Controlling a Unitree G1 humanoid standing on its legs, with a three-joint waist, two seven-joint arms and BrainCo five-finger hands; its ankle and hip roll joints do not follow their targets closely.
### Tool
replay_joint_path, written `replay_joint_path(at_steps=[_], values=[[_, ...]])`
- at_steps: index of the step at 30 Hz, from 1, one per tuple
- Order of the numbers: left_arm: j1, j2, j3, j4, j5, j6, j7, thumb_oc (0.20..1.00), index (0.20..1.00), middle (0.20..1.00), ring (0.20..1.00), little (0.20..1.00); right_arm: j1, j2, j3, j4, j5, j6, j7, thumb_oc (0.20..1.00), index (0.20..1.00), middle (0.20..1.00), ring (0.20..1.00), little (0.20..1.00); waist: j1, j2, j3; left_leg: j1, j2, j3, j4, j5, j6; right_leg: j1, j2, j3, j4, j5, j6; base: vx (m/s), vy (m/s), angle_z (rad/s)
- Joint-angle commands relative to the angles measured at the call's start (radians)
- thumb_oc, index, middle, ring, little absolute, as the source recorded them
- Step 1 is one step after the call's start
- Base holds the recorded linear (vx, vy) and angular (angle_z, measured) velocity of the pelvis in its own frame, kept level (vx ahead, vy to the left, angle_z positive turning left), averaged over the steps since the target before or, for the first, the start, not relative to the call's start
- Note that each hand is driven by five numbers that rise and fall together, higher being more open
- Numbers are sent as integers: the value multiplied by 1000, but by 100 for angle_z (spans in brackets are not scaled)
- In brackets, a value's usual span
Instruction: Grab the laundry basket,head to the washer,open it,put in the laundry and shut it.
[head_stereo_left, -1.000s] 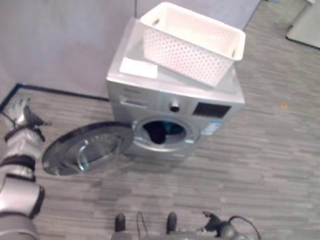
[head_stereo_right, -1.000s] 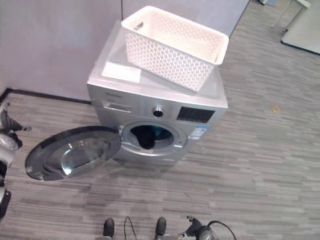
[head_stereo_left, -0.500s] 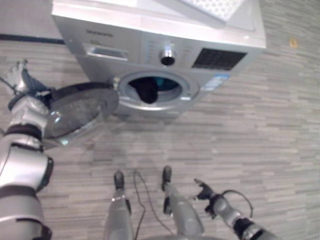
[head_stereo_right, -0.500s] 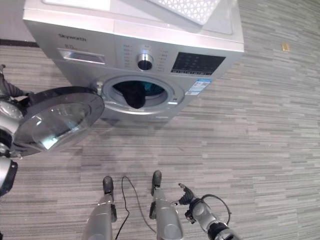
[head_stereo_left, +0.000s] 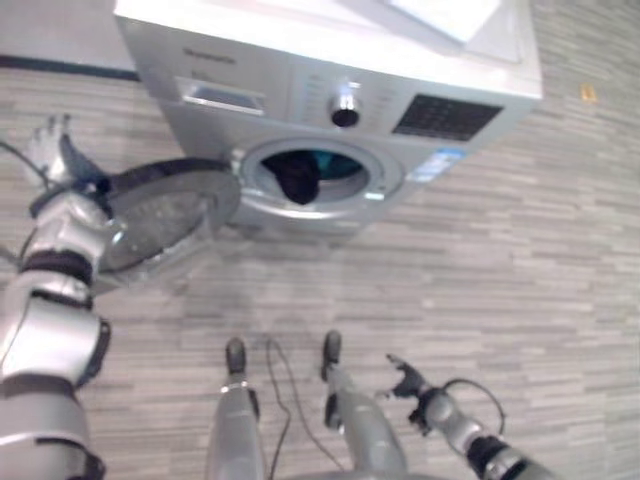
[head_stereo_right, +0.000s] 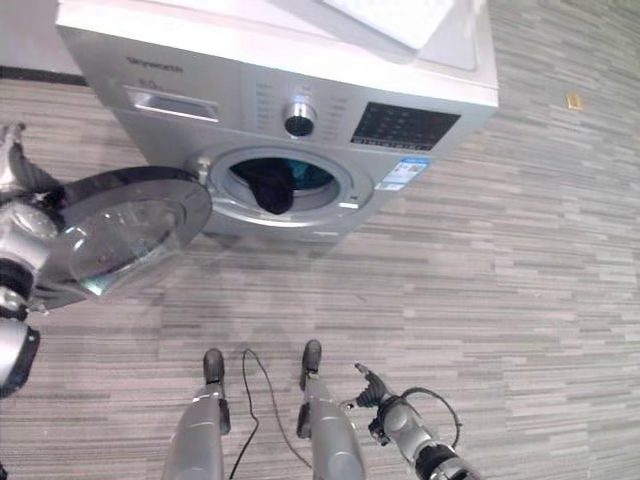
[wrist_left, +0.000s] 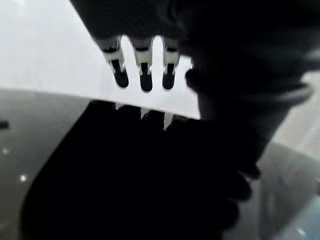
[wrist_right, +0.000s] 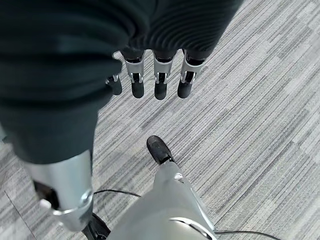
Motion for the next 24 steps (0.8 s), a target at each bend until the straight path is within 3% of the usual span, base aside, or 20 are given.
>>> replay_joint_path(at_steps=[1, 3, 4, 5, 9, 15, 24], values=[[198, -124, -16, -236, 91, -57, -122, 1000, 1000, 1000, 1000, 1000, 6, -44, -69, 26, 6, 17, -33, 1000, 1000, 1000, 1000, 1000, 16, 70, 19, 53, -15, -11, -63, 7, 47, 42, -53, 3, 89, -89, 87, 25, 12, 5], [347, -153, 24, -418, 98, -70, -186, 1000, 1000, 1000, 1000, 1000, 6, -45, -102, 24, -2, 32, -31, 1000, 1000, 1000, 1000, 1000, 29, 83, 18, 72, -21, -11, -66, 2, 50, 57, -54, 0, 91, -96, 83, 24, 12, 8], [354, -151, 29, -424, 99, -67, -189, 1000, 1000, 1000, 1000, 1000, 8, -46, -99, 23, -3, 32, -31, 1000, 1000, 1000, 1000, 1000, 27, 84, 17, 73, -21, -11, -66, 1, 50, 59, -54, 1, 91, -96, 83, 32, 7, 8], [489, -180, 60, -576, 95, -81, -255, 1000, 1000, 1000, 1000, 1000, 15, -49, -128, 11, -9, 43, -20, 1000, 1000, 1000, 1000, 1000, 38, 95, 9, 91, -25, -11, -71, -4, 52, 74, -54, 2, 89, -101, 80, 50, 10, 5], [618, -244, 60, -733, 37, -109, -352, 1000, 1000, 1000, 1000, 1000, 26, -54, -145, -22, -27, 57, 4, 1000, 1000, 1000, 1000, 1000, 44, 109, -20, 121, -26, -8, -78, -12, 53, 98, -52, 4, 86, -112, 77, 52, -4, -4], [582, -324, -50, -809, -63, -139, -439, 1000, 1000, 1000, 1000, 1000, 37, -51, -131, -20, -40, 60, 23, 1000, 1000, 1000, 1000, 1000, 28, 117, -67, 164, -25, -4, -104, -12, 57, 131, -42, 12, 75, -125, 77, 50, -25, -1], [414, -430, -201, -739, -105, -169, -435, 1000, 1000, 1000, 1000, 1000, 42, -34, -111, 64, -39, 62, 29, 1000, 1000, 1000, 1000, 1000, -7, 132, -132, 260, -27, 30, -197, 17, 61, 171, -37, 29, 52, -123, 90, 58, -14, -14]])
